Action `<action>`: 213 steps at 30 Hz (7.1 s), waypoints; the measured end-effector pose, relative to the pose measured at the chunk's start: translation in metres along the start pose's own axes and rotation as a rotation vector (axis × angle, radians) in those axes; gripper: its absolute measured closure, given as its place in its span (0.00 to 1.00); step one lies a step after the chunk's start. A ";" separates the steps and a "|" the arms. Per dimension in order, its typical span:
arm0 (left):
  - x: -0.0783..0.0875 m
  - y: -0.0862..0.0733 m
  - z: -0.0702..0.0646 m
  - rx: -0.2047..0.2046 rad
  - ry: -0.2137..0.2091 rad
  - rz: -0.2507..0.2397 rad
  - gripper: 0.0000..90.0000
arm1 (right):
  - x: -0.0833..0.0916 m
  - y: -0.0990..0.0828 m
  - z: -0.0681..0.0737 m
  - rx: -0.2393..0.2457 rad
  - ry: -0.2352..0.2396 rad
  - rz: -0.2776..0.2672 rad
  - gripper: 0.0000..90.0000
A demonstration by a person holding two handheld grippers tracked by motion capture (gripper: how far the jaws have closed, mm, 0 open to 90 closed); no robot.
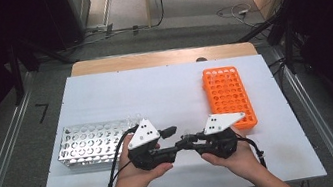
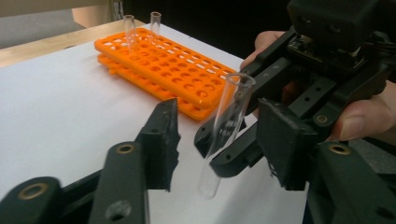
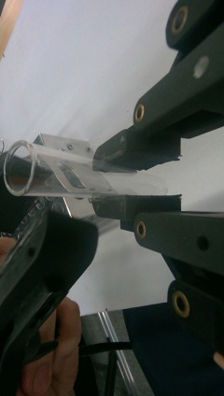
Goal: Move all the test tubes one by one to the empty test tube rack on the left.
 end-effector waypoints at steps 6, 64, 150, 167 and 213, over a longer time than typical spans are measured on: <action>-0.003 0.001 -0.005 -0.009 -0.009 -0.002 0.68 | -0.005 0.001 0.009 0.015 0.020 0.010 0.82; 0.041 0.030 0.067 -0.015 0.204 -0.111 0.85 | 0.035 -0.001 -0.038 -0.070 -0.048 -0.091 0.08; 0.049 -0.034 0.154 0.108 0.451 0.042 0.83 | 0.063 -0.016 -0.075 -0.115 -0.131 -0.111 0.00; 0.052 -0.039 0.154 0.191 0.444 0.082 0.68 | 0.072 -0.020 -0.085 -0.135 -0.168 -0.128 0.00; 0.055 -0.016 0.095 0.138 0.227 -0.025 0.00 | 0.079 -0.034 -0.203 -0.340 -0.341 -0.117 0.20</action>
Point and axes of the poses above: each handheld gripper's, and its own axes: x roughly backward along the jaws, y roughly out of its top, z roughly to its left, the point moved 8 cm from there along -x, roughly forward along the jaws, and after that the axes turned 3 degrees about y, right-handed, at the moved point
